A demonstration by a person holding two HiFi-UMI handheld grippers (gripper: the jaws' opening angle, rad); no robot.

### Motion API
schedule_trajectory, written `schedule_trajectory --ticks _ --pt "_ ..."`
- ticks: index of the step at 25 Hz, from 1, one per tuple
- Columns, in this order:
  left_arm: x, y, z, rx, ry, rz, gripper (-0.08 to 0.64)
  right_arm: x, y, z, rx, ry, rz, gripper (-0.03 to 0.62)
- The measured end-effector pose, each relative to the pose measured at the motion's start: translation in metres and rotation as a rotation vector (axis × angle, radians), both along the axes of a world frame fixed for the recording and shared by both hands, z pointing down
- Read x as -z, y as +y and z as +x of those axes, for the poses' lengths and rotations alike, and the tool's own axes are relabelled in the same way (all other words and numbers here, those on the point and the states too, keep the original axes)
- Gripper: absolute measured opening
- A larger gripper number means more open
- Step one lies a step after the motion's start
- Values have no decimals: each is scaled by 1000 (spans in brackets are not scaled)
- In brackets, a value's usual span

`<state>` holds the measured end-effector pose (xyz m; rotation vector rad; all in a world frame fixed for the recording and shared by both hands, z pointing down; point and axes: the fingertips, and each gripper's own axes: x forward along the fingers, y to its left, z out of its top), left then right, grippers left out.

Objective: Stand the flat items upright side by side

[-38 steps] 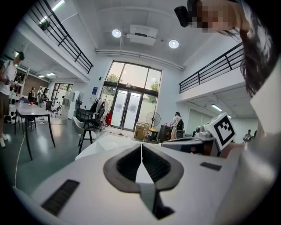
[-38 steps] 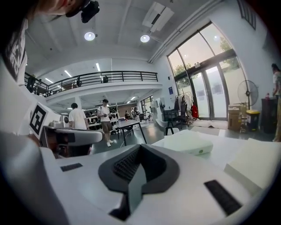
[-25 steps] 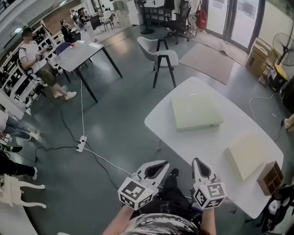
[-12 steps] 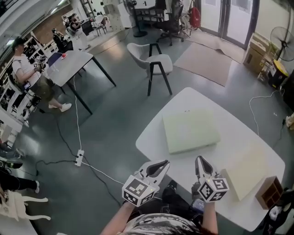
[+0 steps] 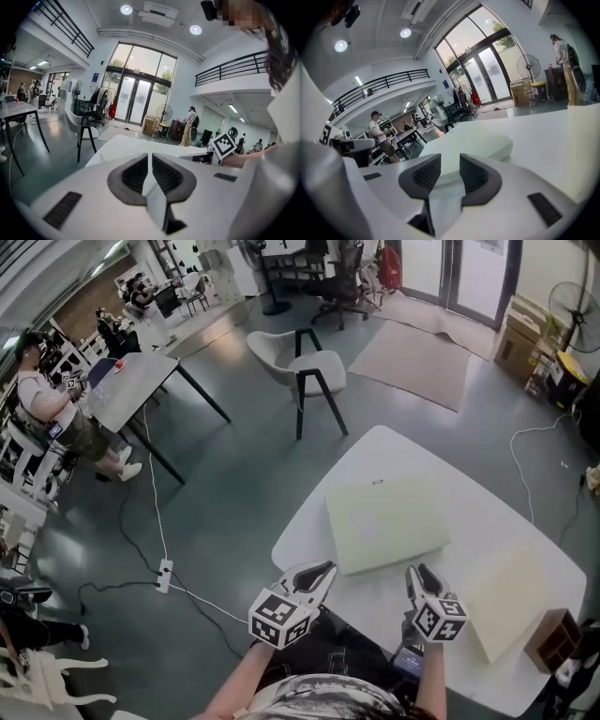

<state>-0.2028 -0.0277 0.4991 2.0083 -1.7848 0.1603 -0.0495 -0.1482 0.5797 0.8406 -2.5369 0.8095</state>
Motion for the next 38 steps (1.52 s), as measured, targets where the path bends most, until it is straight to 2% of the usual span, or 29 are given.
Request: schedule_trajectory --ticks 2,4,5,9,12,17,22,25,28,30,35,38 --pt "-7 -9 -13 -15 5 -21 42 -6 -9 1 -38 12 -14 139" --pt "-17 -21 -26 -47 7 -45 140 -10 -20 2 -88 16 -24 149" --pt "-23 -28 -33 -64 4 -60 157 -11 -26 2 -117 14 -31 155" --pt "-48 -57 -64 -112 -6 -113 167 -17 -41 2 -233 -13 -63 155" --pt "-67 -79 -88 -132 9 -150 194 -26 -51 6 -308 13 -68 192" --pt "-110 -112 -127 -136 77 -252 282 -46 -82 18 -449 5 -111 282" --pt "-145 -136 -139 -142 169 -337 315 -70 -117 29 -553 -48 -232 406" --pt "-155 -148 -136 -130 228 -358 318 -82 -135 34 -611 -117 -310 435" --pt "-162 -154 -129 -136 281 -374 318 -93 -141 39 -644 -149 -366 445" --pt "-167 -156 -127 -153 283 -385 318 -97 -141 39 -649 -158 -381 445" --pt "-175 -161 -129 -228 321 -366 341 -103 -139 39 -654 -191 -383 433" --pt "-175 -164 -127 -289 303 -348 341 -94 -137 40 -637 -192 -352 412"
